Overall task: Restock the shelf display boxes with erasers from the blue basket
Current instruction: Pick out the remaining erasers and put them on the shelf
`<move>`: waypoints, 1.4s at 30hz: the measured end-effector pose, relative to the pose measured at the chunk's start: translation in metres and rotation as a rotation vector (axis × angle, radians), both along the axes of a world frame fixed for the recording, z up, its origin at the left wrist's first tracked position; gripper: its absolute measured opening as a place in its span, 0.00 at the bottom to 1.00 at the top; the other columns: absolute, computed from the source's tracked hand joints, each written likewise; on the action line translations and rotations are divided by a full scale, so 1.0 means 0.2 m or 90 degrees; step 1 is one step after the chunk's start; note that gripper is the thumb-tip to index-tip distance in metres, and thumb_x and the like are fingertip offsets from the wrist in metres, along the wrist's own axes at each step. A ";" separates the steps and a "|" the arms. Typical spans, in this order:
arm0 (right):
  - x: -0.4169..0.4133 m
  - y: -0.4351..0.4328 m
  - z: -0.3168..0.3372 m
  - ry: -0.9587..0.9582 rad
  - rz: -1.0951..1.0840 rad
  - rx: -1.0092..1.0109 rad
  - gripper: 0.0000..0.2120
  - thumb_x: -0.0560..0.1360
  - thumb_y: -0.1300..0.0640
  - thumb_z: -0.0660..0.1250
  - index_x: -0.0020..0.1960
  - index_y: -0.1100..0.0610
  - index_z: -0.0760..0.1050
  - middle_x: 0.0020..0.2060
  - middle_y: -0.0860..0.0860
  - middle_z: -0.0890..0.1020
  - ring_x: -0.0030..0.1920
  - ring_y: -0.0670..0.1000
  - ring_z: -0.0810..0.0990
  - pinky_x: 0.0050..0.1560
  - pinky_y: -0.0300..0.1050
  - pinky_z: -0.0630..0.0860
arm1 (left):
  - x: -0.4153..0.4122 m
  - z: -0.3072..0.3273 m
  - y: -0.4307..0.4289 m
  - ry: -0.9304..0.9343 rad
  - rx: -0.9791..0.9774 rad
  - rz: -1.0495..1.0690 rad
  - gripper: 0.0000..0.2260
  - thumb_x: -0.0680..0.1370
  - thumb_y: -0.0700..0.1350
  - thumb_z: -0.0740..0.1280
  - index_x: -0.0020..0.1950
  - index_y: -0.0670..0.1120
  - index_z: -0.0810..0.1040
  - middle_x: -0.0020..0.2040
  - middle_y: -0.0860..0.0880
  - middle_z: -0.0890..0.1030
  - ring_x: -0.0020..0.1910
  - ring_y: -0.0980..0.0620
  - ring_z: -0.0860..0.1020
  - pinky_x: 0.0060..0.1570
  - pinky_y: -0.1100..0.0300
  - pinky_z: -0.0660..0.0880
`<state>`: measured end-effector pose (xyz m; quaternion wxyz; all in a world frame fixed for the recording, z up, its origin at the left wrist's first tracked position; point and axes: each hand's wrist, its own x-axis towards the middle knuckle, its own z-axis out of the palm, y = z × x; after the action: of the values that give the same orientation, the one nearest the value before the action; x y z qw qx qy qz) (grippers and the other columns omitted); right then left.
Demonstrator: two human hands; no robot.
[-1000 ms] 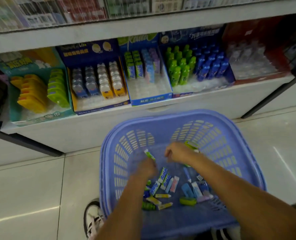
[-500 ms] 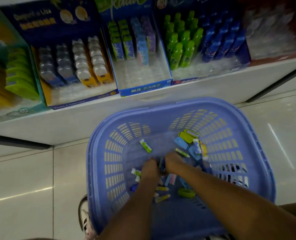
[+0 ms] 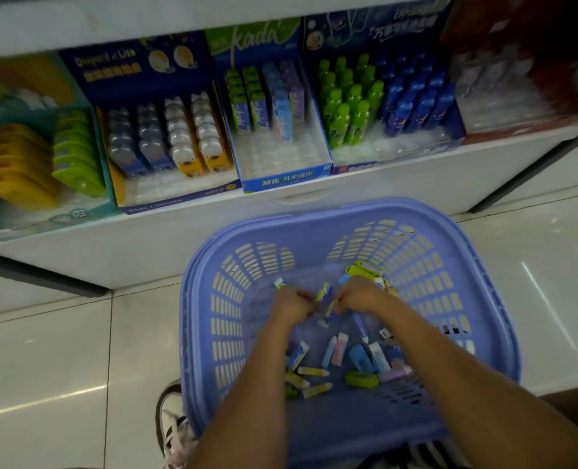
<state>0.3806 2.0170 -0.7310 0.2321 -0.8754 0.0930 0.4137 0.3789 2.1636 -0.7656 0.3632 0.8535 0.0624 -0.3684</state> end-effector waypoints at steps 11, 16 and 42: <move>0.26 -0.03 0.99 -0.663 -0.305 0.305 0.11 0.66 0.58 0.77 0.38 0.47 0.77 0.34 0.41 0.81 0.34 0.38 0.80 0.41 0.31 0.77 | 0.25 0.94 0.25 -0.251 -0.315 0.164 0.08 0.73 0.36 0.71 0.42 0.48 0.78 0.36 0.48 0.80 0.36 0.54 0.77 0.41 0.61 0.76; 0.51 0.24 1.19 -0.767 -0.104 0.244 0.08 0.69 0.61 0.73 0.48 0.57 0.81 0.39 0.48 0.82 0.35 0.39 0.77 0.39 0.24 0.71 | 0.21 1.04 0.34 -0.291 -0.372 0.289 0.08 0.75 0.35 0.68 0.41 0.46 0.75 0.36 0.46 0.78 0.35 0.52 0.77 0.37 0.63 0.74; 0.78 0.41 1.19 -0.587 0.101 0.057 0.16 0.71 0.50 0.73 0.53 0.58 0.77 0.45 0.50 0.79 0.46 0.50 0.77 0.49 0.44 0.76 | 0.23 1.01 0.33 -0.387 -0.466 0.443 0.05 0.77 0.40 0.67 0.52 0.46 0.79 0.39 0.51 0.82 0.39 0.56 0.80 0.45 0.63 0.79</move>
<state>0.5364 2.0985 -0.4929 0.2541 -0.9615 -0.1048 0.0019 0.4256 2.2288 -0.5639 0.7351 0.6694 0.1007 0.0363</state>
